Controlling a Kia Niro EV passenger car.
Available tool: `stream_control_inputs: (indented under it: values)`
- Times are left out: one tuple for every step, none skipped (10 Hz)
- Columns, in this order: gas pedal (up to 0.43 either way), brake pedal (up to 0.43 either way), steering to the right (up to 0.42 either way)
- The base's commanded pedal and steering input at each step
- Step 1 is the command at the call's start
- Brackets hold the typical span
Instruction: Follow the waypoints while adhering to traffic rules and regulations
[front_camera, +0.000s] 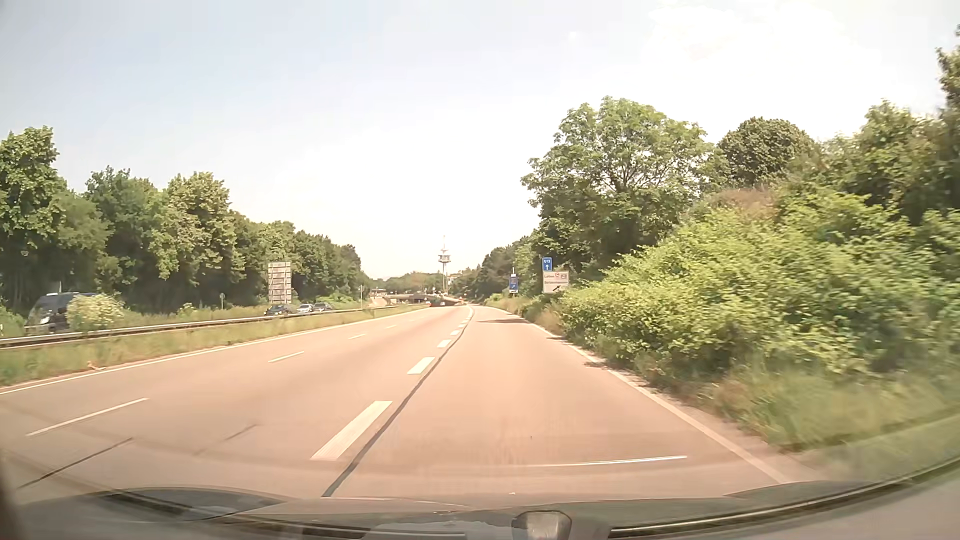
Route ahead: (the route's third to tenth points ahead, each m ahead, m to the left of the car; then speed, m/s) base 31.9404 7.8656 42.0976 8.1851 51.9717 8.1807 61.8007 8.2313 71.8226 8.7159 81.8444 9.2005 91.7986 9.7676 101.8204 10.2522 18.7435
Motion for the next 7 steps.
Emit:
stream_control_inputs:
  values:
    - [0.138,0.0,-0.001]
    - [0.118,0.0,-0.001]
    - [0.118,0.0,-0.001]
    - [0.118,0.0,-0.002]
    - [0.118,0.0,-0.002]
    - [0.118,0.0,-0.003]
    - [0.118,0.0,-0.003]
